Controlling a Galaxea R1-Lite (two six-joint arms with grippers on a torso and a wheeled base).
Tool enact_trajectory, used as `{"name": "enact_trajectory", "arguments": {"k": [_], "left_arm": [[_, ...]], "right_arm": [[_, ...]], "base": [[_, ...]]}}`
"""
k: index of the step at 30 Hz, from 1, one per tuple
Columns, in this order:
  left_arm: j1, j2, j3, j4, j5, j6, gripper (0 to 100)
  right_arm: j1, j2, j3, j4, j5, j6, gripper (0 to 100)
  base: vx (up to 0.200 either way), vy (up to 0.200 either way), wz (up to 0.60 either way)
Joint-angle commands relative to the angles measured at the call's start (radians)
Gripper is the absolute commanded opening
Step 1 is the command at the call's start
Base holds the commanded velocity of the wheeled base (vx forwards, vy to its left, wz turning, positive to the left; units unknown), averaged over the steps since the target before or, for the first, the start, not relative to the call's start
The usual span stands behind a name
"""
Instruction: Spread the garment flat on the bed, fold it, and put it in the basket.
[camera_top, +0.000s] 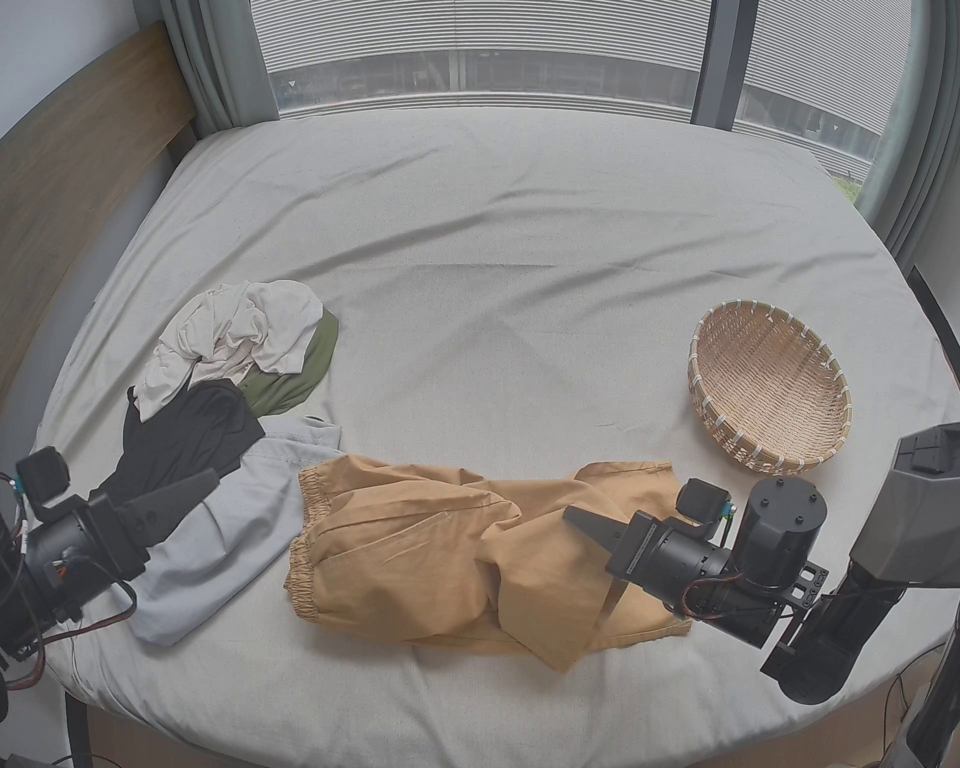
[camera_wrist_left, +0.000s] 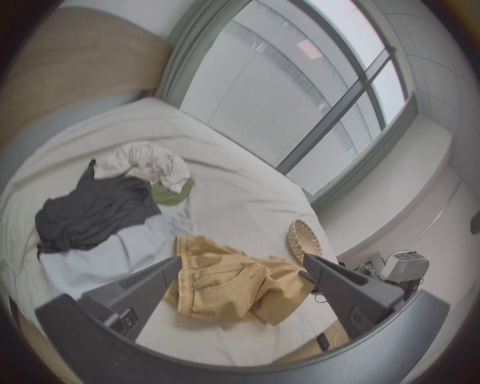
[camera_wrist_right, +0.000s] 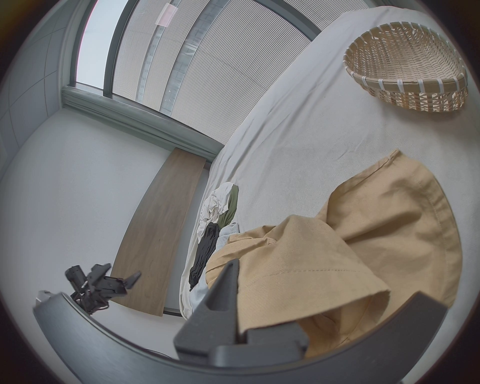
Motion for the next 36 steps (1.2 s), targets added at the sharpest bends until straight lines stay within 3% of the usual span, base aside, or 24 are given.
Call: {"name": "enact_trajectory", "arguments": {"k": [1,7,16,36], "left_arm": [[0.044,0.142,0.014,-0.010,-0.036,-0.004,100],[0.096,0.246,0.006,-0.053,-0.088,-0.002,100],[0.102,0.487,0.020,-0.277,-0.102,-0.004,100],[0.053,0.571,-0.014,-0.297,-0.103,-0.041,100]], "right_arm": [[-0.004,-0.031,0.029,0.000,0.002,-0.002,0],[-0.007,-0.029,0.031,0.000,0.002,0.000,0],[-0.007,-0.028,0.034,0.000,0.000,0.001,0],[-0.004,-0.023,0.029,0.000,-0.002,-0.009,0]], "base": [[0.000,0.000,0.00],[0.000,0.000,0.00],[0.000,0.000,0.00],[0.000,0.000,0.00]]}}
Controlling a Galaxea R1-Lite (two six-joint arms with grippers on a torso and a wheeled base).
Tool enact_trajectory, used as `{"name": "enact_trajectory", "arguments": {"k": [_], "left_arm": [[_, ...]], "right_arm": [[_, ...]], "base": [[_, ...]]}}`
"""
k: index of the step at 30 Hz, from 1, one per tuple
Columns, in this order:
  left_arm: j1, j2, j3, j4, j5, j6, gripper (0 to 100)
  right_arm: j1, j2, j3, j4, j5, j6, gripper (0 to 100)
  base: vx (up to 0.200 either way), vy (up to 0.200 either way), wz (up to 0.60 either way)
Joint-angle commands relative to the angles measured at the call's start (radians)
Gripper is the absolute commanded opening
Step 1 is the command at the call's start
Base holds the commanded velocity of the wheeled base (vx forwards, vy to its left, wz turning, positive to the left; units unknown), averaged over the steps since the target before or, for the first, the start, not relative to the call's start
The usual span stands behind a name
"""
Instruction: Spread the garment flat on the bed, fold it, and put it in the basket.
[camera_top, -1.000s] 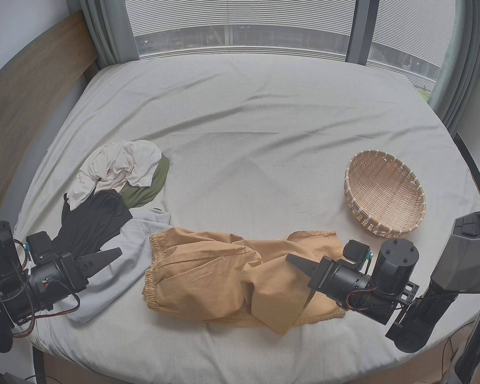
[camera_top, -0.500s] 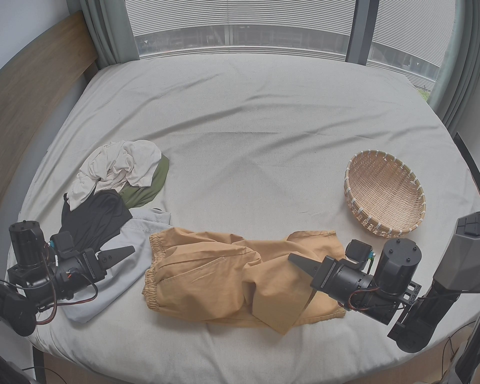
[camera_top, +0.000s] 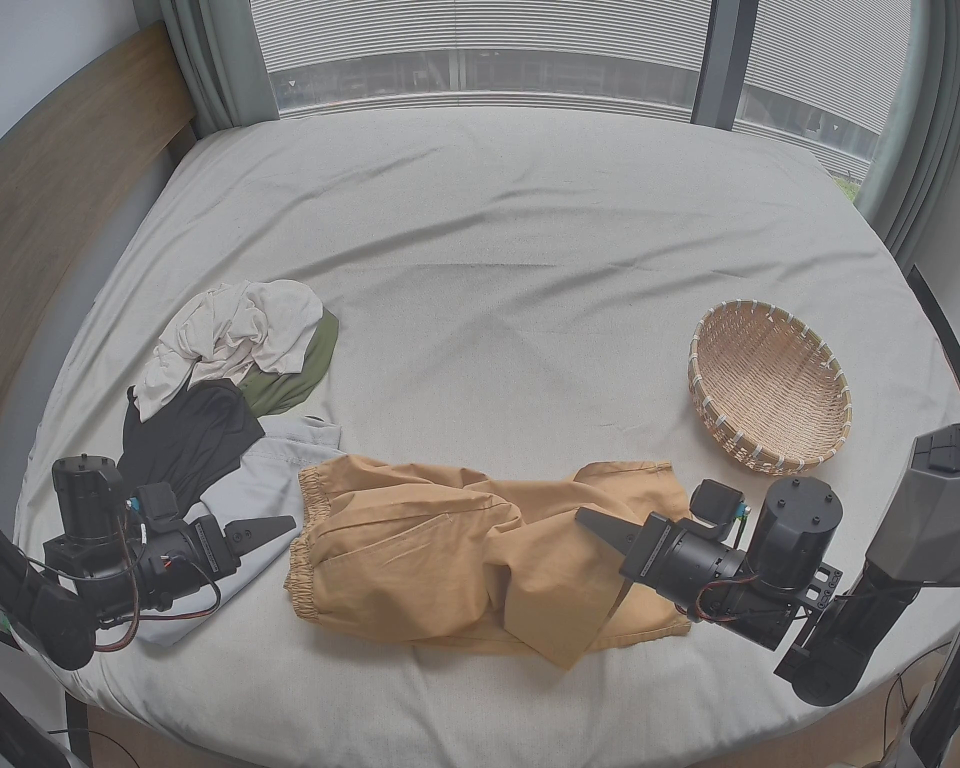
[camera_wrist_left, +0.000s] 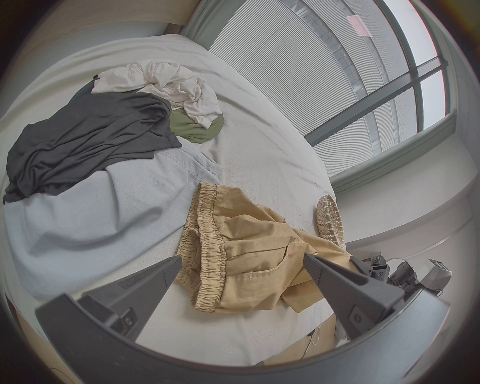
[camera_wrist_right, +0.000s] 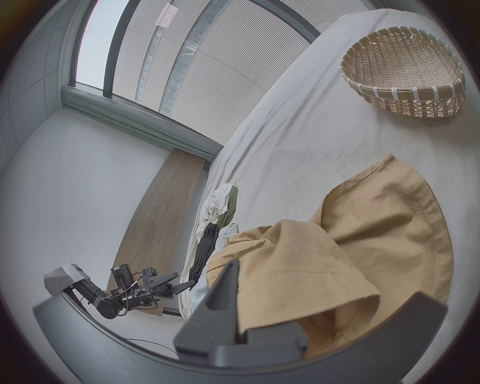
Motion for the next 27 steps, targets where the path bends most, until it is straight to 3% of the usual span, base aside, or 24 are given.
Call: {"name": "enact_trajectory", "arguments": {"k": [1,17,27], "left_arm": [[-0.009,0.031,-0.019,0.000,0.000,-0.011,100],[-0.059,0.172,-0.055,-0.017,0.016,-0.026,100],[-0.157,0.291,-0.058,-0.160,0.049,-0.066,100]], "right_arm": [[0.001,0.002,-0.001,0.000,0.001,-0.002,0],[0.000,0.002,-0.003,0.000,0.001,-0.008,0],[0.000,0.004,-0.004,-0.002,0.001,-0.008,0]], "base": [[0.000,0.000,0.00],[0.000,0.000,0.00],[0.000,0.000,0.00]]}}
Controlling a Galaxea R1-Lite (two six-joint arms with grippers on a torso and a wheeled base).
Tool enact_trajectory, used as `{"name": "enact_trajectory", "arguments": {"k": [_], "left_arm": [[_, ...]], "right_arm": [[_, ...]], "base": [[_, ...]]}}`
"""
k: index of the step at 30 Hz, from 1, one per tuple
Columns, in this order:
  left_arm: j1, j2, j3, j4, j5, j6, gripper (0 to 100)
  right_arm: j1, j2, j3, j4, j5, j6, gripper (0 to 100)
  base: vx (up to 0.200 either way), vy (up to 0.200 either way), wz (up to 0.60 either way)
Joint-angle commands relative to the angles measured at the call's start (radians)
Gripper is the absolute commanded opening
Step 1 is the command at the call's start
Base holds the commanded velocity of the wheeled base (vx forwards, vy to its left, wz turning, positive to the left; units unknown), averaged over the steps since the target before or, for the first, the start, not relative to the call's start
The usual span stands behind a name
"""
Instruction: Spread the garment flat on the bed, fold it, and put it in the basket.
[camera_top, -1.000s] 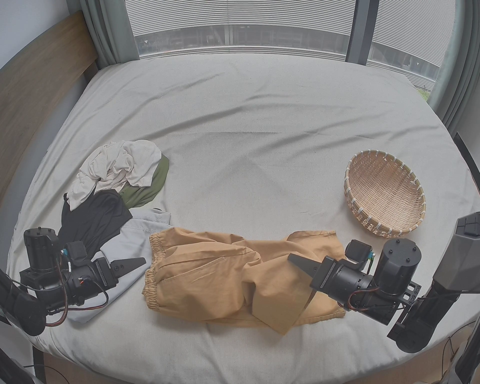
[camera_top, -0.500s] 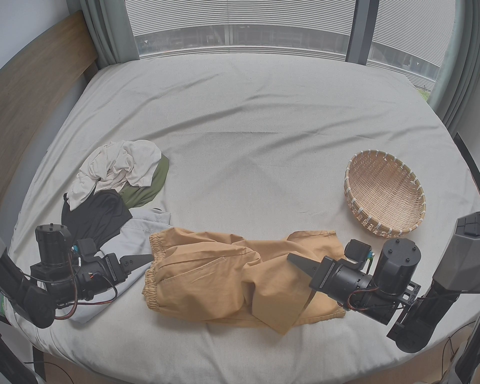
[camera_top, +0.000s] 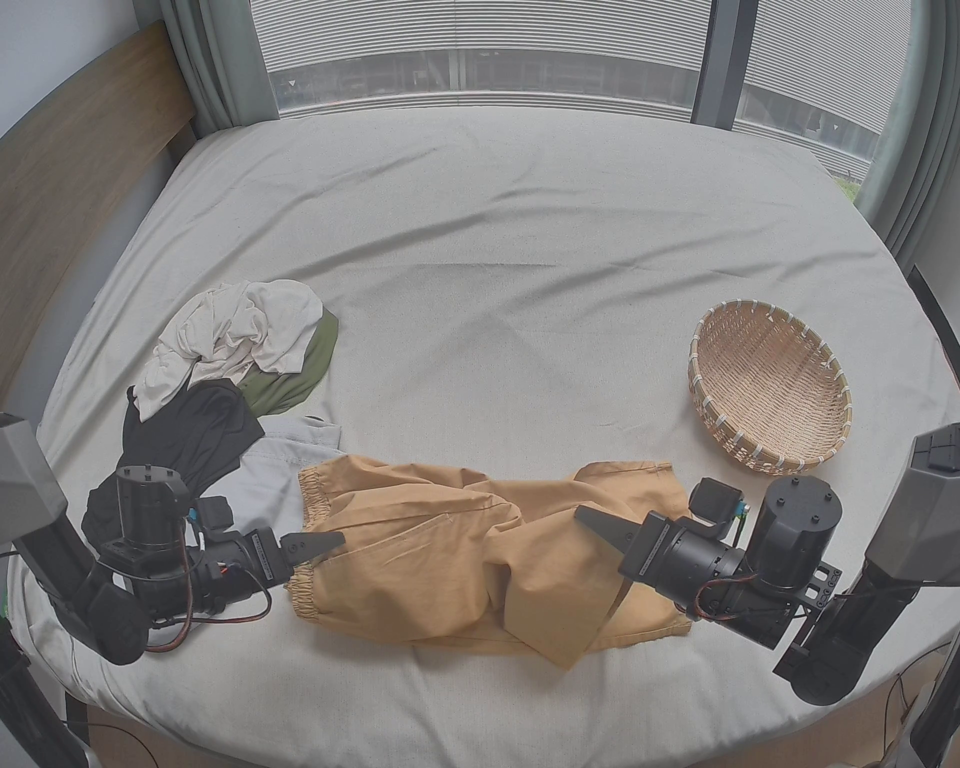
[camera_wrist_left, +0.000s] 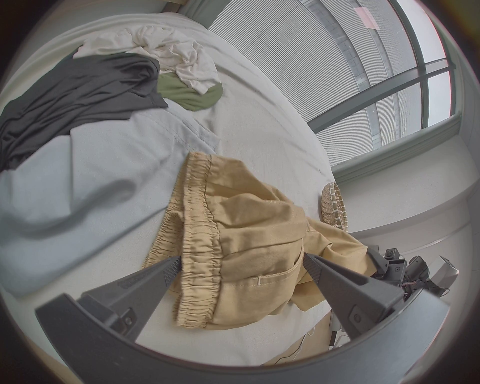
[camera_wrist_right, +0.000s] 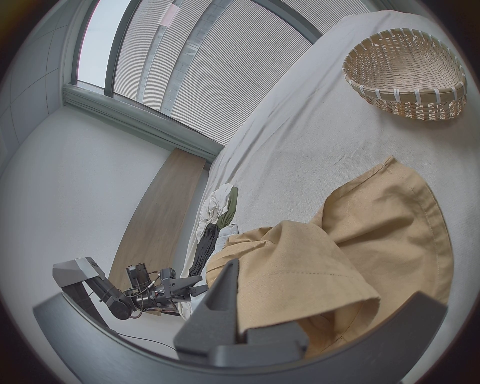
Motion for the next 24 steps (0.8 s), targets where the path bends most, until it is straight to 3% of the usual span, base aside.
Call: {"name": "enact_trajectory", "arguments": {"k": [1,7,12,15,24], "left_arm": [[-0.052,0.066,-0.001,-0.056,0.023,-0.044,100],[-0.081,0.045,-0.001,-0.217,0.035,-0.163,100],[-0.081,-0.015,-0.001,-0.241,0.032,-0.174,100],[-0.084,-0.055,0.001,-0.252,0.024,-0.231,100],[-0.172,-0.006,0.001,-0.333,0.024,-0.249,100]], "right_arm": [[0.001,0.002,0.002,-0.001,0.001,0.000,0],[0.001,0.001,0.005,-0.001,0.001,0.000,0],[0.001,0.002,0.008,0.000,-0.001,0.000,0],[0.001,0.002,0.006,0.000,-0.001,0.000,0],[0.001,0.002,0.008,-0.001,-0.001,0.001,0]], "base": [[0.000,0.000,0.00],[0.000,0.000,0.00],[0.000,0.000,0.00],[0.000,0.000,0.00],[0.000,0.000,0.00]]}}
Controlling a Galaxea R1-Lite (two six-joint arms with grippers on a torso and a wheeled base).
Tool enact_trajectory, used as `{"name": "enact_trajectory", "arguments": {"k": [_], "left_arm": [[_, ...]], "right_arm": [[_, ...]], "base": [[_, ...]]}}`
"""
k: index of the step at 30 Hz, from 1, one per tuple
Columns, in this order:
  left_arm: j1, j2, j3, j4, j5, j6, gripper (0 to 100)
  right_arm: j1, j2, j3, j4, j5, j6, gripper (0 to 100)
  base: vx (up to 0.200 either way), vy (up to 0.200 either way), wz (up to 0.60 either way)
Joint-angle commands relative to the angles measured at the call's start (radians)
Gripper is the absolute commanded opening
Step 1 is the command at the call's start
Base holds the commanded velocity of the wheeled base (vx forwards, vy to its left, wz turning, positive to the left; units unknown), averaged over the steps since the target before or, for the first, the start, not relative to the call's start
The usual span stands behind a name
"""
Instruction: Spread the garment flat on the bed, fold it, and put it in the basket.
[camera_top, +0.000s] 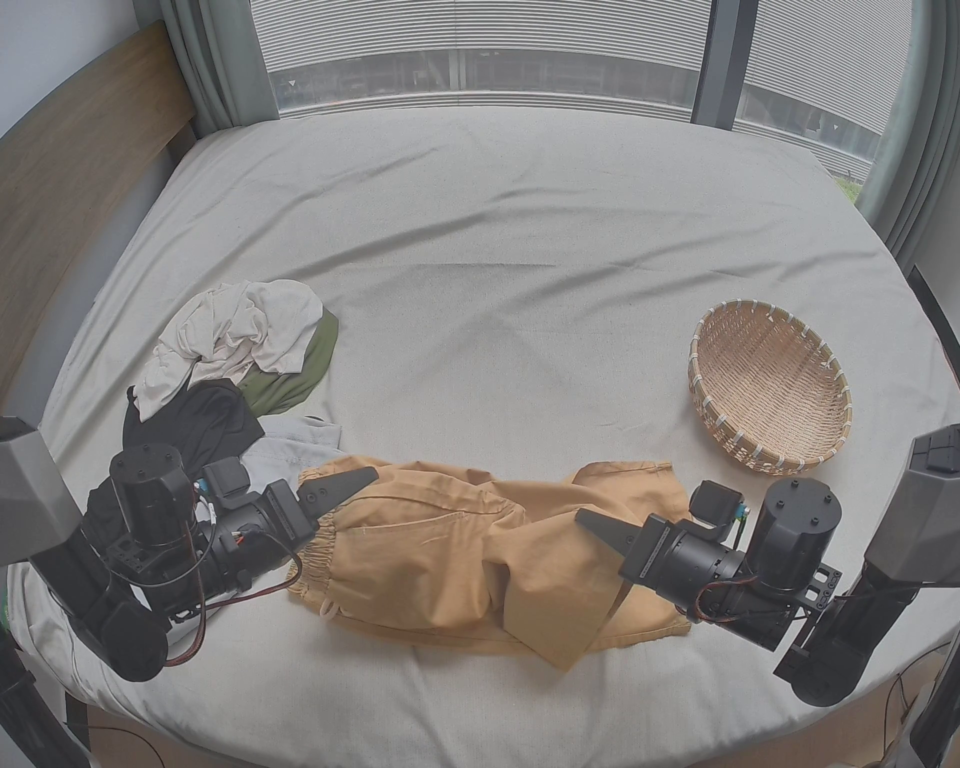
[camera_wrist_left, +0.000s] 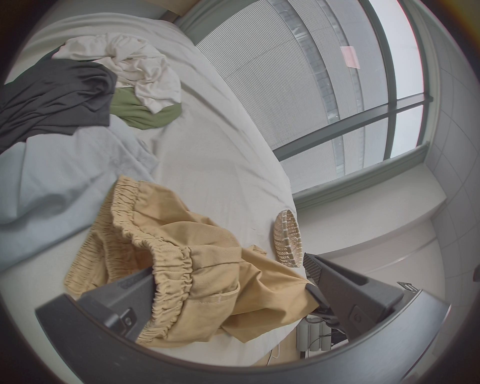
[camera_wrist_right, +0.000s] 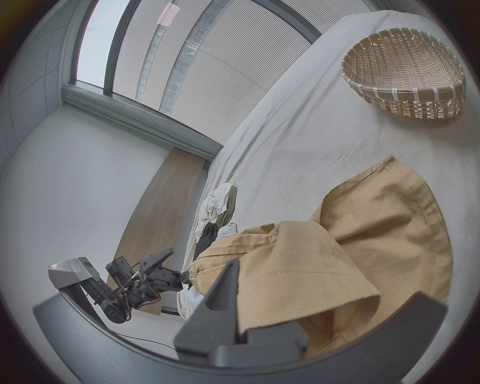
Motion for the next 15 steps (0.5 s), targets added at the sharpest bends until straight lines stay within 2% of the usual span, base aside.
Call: {"name": "enact_trajectory", "arguments": {"k": [1,7,8,10,15], "left_arm": [[-0.043,0.029,-0.002,-0.025,0.003,0.001,100],[-0.052,0.093,-0.003,-0.051,0.009,0.047,100],[-0.050,0.130,-0.003,-0.071,0.011,0.093,100],[-0.047,0.167,0.000,-0.111,0.014,0.126,100],[-0.050,0.182,0.003,-0.156,0.016,0.133,100]], "right_arm": [[0.000,0.000,0.000,-0.001,0.001,0.000,0],[0.000,0.002,0.000,-0.001,0.001,0.000,0],[0.000,0.002,0.000,-0.001,0.001,0.000,0],[0.000,0.002,0.002,-0.001,0.001,0.002,0],[0.000,-0.001,0.003,-0.001,0.001,0.002,0]], "base": [[0.000,0.000,0.00],[0.000,0.000,0.00],[0.000,0.000,0.00],[0.000,0.000,0.00],[0.000,0.000,0.00]]}}
